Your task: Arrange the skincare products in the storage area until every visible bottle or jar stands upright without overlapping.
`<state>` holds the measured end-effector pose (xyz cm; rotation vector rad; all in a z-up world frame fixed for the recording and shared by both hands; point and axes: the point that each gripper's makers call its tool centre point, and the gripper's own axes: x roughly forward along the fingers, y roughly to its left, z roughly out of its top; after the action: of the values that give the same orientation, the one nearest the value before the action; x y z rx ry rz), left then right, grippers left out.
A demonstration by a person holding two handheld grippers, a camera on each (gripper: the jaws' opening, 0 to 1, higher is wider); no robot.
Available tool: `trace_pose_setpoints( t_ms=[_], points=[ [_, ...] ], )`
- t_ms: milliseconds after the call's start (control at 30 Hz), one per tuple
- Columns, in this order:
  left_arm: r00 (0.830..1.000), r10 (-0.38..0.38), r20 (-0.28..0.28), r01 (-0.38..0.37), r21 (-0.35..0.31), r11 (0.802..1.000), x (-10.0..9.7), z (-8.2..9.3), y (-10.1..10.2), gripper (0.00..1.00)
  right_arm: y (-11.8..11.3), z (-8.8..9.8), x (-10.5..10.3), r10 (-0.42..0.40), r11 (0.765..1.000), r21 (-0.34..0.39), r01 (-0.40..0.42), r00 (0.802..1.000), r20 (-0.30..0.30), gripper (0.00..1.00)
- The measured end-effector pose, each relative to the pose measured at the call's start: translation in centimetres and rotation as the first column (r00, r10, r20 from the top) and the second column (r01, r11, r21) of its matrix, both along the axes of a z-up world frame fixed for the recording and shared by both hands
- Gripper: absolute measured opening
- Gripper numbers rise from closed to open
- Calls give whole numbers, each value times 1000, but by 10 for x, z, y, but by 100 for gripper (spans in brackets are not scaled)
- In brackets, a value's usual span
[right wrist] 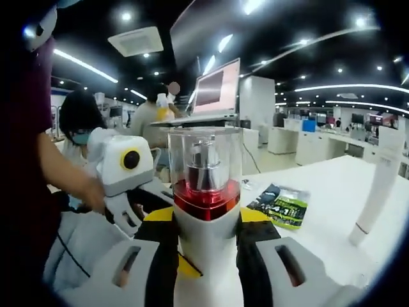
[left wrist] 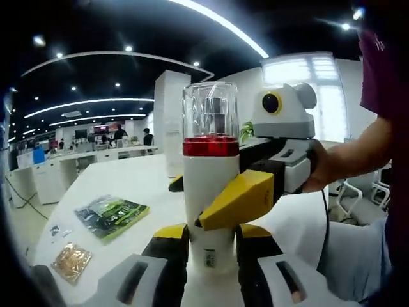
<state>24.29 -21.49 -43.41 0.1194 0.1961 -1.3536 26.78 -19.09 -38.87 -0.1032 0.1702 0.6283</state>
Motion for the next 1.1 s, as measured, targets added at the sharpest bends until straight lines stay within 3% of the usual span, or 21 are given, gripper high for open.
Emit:
trace_pose_setpoints(
  t_ms=[67,133,233,400,567,767,867,1000,1100],
  points=[
    [999,36,15,-36,-13,999,1,4,-3,33,-4,1,1,-74,997,14,74,997,22,34],
    [998,62,15,-62,-23,998,4,6,-5,35,-5,0,1,-95,995,19,95,995,15,34],
    [995,91,47,-91,7,996,3,7,-6,34,-6,1,3,-155,988,12,155,988,19,34],
    [987,150,52,-152,31,988,4,7,-4,35,-8,1,5,-247,969,23,246,968,38,34],
    [975,187,117,-194,50,980,2,1,-4,39,-7,2,6,-290,957,36,289,956,37,34],
    [960,247,133,-255,48,966,9,-1,-3,37,-8,1,9,-365,931,23,365,931,18,34],
    [960,253,118,-261,57,964,10,-3,-5,38,-10,0,8,-356,934,35,355,934,20,34],
    [962,245,119,-253,61,966,10,-5,-3,37,-11,-1,4,-298,953,49,299,954,-20,35],
    [964,250,90,-255,47,966,10,-5,-2,37,-11,-2,2,-266,963,37,266,964,-22,34]
  ],
)
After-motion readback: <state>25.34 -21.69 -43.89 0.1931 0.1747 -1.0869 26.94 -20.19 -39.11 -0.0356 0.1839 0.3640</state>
